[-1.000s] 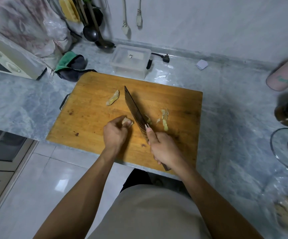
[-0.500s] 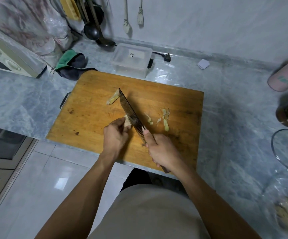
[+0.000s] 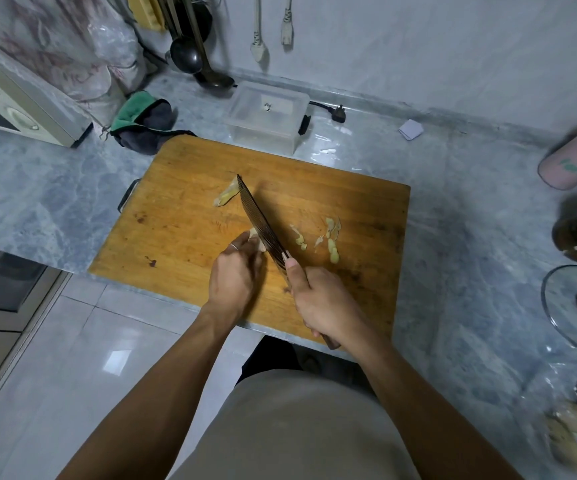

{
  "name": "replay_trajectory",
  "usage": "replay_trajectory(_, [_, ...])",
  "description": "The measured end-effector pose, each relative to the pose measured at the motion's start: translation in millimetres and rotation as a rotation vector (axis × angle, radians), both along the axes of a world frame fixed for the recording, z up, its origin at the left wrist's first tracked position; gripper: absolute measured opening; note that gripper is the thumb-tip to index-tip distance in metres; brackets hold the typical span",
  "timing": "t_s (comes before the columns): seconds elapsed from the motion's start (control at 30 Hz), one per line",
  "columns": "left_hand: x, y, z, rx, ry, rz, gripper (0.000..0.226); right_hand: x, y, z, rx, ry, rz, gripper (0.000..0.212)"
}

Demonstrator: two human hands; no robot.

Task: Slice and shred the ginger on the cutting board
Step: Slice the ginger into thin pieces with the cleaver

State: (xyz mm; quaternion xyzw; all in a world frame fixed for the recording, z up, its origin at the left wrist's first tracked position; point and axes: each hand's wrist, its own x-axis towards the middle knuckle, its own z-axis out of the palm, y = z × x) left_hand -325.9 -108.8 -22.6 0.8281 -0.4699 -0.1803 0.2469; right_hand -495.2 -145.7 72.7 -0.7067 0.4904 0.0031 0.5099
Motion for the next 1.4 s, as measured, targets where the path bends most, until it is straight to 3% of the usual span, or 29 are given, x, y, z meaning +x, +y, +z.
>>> replay_trajectory(0.77, [0.4, -0.3, -12.3, -0.085, -0.042, 0.033, 0.03, 12.1, 0.0, 0.5, 0.099, -0.032, -0.066, 0.062])
replay_trajectory(1.13, [2.5, -3.2, -14.4, -0.072, -0.067, 0.051, 0.028, 11.2, 3.4, 9.1, -0.042, 0.005, 0.013, 0.066])
replay_trajectory(1.4, [1.0, -3.5, -13.1, -0.077, -0.044, 0.056, 0.032, -1.7, -9.7, 10.7, 0.019, 0.017, -0.015, 0.062])
